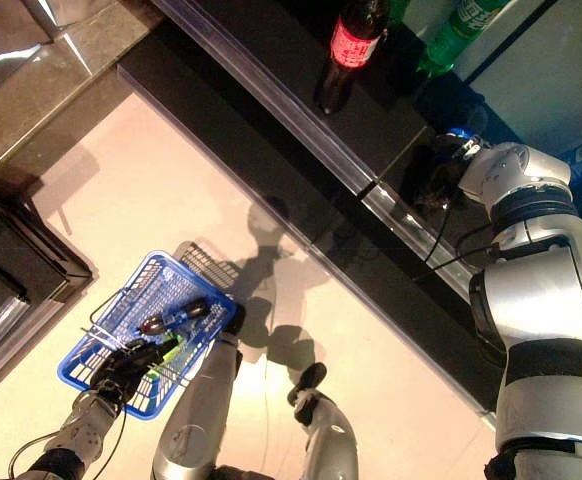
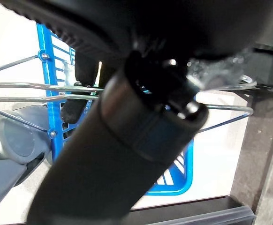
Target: Pick up the drink and place into the basket.
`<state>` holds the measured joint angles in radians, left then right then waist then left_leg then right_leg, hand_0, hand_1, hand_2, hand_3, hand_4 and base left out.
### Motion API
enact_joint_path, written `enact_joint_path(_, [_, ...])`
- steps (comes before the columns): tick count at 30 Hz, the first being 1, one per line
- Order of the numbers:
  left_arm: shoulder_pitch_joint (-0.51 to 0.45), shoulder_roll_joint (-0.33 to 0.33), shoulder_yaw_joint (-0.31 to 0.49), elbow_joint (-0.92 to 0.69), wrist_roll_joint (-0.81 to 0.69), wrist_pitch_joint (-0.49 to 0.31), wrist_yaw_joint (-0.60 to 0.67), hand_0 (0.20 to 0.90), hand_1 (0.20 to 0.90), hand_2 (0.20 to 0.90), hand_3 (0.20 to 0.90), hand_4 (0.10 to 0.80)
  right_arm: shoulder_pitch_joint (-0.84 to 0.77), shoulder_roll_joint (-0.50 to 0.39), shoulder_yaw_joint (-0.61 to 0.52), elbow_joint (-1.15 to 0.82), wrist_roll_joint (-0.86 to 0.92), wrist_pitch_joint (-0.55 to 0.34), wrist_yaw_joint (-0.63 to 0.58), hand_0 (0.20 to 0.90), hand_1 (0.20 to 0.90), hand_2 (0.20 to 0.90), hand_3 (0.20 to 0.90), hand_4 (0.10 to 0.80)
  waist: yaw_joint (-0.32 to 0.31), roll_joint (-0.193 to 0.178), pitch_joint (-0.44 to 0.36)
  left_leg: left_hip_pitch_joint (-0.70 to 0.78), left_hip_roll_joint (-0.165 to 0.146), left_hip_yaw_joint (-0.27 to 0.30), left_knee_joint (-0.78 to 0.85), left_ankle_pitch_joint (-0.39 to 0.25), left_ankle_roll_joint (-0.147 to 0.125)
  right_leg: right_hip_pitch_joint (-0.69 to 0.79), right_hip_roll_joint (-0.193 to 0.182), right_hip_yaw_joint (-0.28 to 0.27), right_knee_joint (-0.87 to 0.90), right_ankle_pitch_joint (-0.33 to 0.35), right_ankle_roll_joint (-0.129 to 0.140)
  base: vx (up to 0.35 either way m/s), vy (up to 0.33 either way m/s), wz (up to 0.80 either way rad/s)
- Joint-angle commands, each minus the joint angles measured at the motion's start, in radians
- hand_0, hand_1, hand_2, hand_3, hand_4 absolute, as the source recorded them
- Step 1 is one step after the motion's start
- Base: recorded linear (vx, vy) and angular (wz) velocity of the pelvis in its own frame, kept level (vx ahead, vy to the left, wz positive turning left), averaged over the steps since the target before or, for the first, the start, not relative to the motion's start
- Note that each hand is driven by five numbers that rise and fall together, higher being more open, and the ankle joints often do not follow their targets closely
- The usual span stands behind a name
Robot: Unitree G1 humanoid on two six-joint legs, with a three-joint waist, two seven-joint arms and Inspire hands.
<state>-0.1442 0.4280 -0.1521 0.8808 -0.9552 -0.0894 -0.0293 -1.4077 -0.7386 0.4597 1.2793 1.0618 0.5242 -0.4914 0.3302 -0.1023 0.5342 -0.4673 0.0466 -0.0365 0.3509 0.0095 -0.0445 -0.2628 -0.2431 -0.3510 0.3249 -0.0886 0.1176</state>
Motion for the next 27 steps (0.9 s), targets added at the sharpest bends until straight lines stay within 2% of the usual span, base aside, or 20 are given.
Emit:
enact_joint_path(1, [0.113, 0.078, -0.043, -0.094, 0.015, -0.050, -0.057, 0.300, 0.300, 0.300, 0.200, 0.100, 0.075, -0.012, -0.006, -0.054, 0.020, -0.061, 0.018, 0.300, 0.300, 0.300, 0.200, 0.100, 0.022, 0.044, -0.014, 0.043, -0.002, 0.024, 0.008, -0.088, 0.031, -0.043, -0.019, 0.001, 0.065, 0.061, 0.014, -0.066, -0.025, -0.03])
enact_joint_path(7, [0.124, 0.062, -0.024, -0.093, 0.015, -0.073, -0.061, 0.300, 0.300, 0.300, 0.200, 0.100, 0.123, -0.022, -0.052, -0.227, 0.018, -0.141, -0.015, 0.300, 0.300, 0.300, 0.200, 0.100, 0.004, 0.045, -0.014, 0.109, -0.007, 0.029, -0.004, -0.092, 0.034, 0.000, -0.015, 0.000, 0.103, 0.022, 0.002, -0.080, -0.010, -0.01])
enact_joint_path(8, [0.123, 0.055, -0.017, -0.097, 0.021, -0.077, -0.059, 0.300, 0.300, 0.300, 0.200, 0.100, 0.134, -0.023, -0.065, -0.284, 0.017, -0.155, -0.036, 0.300, 0.300, 0.300, 0.200, 0.100, -0.002, 0.046, -0.014, 0.108, -0.008, 0.034, -0.014, -0.064, 0.040, -0.002, -0.015, -0.014, 0.100, 0.038, -0.013, -0.139, 0.007, -0.08])
enact_joint_path(15, [0.152, 0.017, 0.026, -0.081, 0.021, -0.099, -0.073, 0.300, 0.300, 0.300, 0.200, 0.100, 0.219, -0.028, -0.129, -0.545, -0.035, -0.208, -0.066, 0.300, 0.300, 0.300, 0.200, 0.100, -0.029, 0.051, -0.014, 0.189, -0.010, 0.038, -0.034, -0.061, 0.032, 0.061, -0.002, -0.008, 0.119, -0.004, -0.028, -0.067, -0.006, -0.01])
enact_joint_path(21, [0.170, -0.030, 0.066, -0.090, 0.003, -0.122, -0.097, 0.300, 0.300, 0.300, 0.200, 0.100, 0.356, -0.012, -0.204, -0.821, -0.090, -0.176, -0.080, 0.300, 0.300, 0.300, 0.200, 0.100, -0.057, 0.059, -0.023, 0.255, -0.010, 0.042, -0.062, -0.051, 0.020, 0.113, 0.006, 0.000, 0.119, -0.032, -0.042, -0.010, 0.003, 0.00])
enact_joint_path(22, [0.173, -0.050, 0.078, -0.102, 0.005, -0.136, -0.108, 0.300, 0.300, 0.300, 0.200, 0.100, 0.429, 0.005, -0.224, -0.936, -0.108, -0.152, -0.093, 0.300, 0.300, 0.300, 0.200, 0.100, -0.070, 0.063, -0.038, 0.269, -0.009, 0.044, -0.070, -0.048, 0.016, 0.125, 0.009, 0.004, 0.116, -0.039, -0.046, -0.013, 0.028, 0.06])
enact_joint_path(27, [0.186, -0.088, 0.107, -0.162, -0.018, -0.172, -0.124, 0.300, 0.300, 0.300, 0.200, 0.100, 0.635, 0.081, -0.264, -1.175, -0.139, -0.149, -0.093, 0.300, 0.300, 0.300, 0.200, 0.100, -0.102, 0.074, -0.071, 0.300, -0.004, 0.048, -0.090, -0.042, 0.009, 0.158, 0.015, 0.009, 0.097, -0.052, -0.053, -0.019, 0.023, -0.09])
